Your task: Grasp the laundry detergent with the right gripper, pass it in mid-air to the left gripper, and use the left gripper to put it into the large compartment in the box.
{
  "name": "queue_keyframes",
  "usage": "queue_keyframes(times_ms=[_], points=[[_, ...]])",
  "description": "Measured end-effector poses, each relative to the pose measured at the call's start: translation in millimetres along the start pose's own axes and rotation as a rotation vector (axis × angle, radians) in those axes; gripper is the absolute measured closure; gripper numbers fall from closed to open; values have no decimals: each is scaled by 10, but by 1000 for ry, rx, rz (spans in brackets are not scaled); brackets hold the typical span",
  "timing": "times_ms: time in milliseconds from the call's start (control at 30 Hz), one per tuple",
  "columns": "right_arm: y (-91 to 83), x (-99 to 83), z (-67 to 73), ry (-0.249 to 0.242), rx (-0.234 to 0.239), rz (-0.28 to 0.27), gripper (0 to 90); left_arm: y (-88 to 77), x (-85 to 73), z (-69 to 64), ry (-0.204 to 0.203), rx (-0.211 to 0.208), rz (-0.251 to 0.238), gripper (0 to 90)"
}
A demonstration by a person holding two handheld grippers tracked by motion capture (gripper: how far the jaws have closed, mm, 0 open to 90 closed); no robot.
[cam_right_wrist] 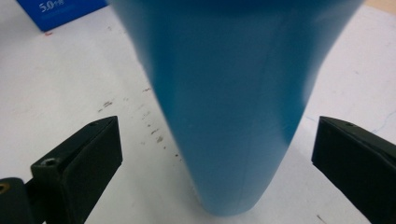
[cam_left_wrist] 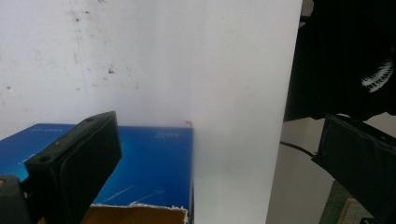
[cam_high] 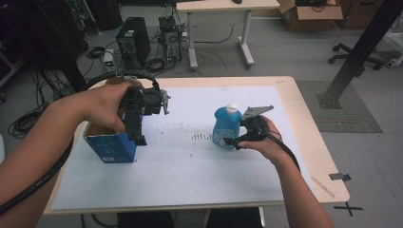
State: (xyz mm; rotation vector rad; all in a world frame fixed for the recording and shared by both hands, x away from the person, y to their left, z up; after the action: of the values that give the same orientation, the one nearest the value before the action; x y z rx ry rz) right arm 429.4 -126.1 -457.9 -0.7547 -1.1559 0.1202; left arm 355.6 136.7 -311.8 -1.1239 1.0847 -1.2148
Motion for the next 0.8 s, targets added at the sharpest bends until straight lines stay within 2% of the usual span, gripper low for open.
queue_keyframes(times_ms=[167, 300, 533, 800], points=[[40, -2, -15, 1, -17, -14, 15, -11, 12, -1, 3, 1, 0, 4], [68, -3, -52, 20, -44, -46, 24, -8, 13, -4, 5, 0, 0, 4], [96, -6, -79, 2, -70, -81, 94, 6, -5, 9, -1, 8, 7, 4], [120, 10, -65, -25, -71, -108, 153, 8, -6, 19, 0, 8, 8, 4]])
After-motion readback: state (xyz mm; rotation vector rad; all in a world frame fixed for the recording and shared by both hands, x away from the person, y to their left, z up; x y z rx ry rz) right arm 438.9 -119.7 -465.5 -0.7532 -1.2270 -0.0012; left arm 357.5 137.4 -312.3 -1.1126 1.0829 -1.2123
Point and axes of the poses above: each handheld gripper's, and its own axes: y roughly forward along the jaws, x roughly out of its top, z roughly to its left, the point moved 9 cm from there along y, roughly forward along the jaws, and after that the axes turned 9 degrees about x, right-handed, at the moved point
